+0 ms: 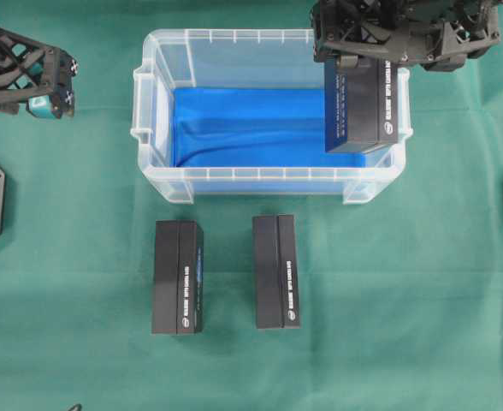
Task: Take out the box from the case.
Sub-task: 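Lift the right box up out of the bin with the right gripper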
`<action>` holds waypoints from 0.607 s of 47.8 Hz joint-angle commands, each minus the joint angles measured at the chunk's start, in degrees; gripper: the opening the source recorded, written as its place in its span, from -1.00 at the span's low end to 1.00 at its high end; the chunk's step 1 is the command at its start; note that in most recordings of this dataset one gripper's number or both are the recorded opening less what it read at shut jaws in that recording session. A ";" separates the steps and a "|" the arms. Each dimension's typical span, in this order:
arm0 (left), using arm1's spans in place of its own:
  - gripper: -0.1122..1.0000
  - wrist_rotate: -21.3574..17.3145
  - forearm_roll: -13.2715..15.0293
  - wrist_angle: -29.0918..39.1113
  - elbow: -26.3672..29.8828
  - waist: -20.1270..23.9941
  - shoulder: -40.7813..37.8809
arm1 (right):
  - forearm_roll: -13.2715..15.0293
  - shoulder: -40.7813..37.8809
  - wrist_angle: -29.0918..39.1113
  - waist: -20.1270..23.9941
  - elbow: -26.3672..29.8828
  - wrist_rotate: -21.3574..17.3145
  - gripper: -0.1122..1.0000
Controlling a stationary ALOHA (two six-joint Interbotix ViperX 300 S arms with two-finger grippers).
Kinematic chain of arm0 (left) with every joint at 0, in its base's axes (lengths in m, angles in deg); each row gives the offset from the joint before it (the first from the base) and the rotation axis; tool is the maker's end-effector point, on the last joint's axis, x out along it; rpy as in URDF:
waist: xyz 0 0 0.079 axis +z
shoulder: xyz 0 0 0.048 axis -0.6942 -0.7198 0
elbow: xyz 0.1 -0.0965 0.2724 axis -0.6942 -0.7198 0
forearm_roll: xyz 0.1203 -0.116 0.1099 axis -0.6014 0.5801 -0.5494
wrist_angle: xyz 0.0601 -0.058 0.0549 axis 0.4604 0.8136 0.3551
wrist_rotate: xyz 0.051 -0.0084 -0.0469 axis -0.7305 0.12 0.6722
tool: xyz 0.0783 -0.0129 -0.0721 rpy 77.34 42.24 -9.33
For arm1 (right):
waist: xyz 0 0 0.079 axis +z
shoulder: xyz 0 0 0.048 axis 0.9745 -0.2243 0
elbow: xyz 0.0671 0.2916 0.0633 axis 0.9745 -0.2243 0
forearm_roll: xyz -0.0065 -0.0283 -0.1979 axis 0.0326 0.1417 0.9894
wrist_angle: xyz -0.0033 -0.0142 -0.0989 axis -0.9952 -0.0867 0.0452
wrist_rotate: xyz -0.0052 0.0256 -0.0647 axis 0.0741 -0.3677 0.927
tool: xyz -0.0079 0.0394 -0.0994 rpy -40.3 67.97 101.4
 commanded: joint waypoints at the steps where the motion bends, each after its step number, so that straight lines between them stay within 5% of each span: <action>1: 0.87 0.00 0.00 -0.09 1.41 -0.35 0.18 | 0.26 1.76 -0.18 0.09 1.67 0.09 0.36; 29: 0.87 0.26 0.00 -0.18 1.41 -0.97 0.18 | 0.26 1.76 -0.18 0.53 1.67 0.18 0.36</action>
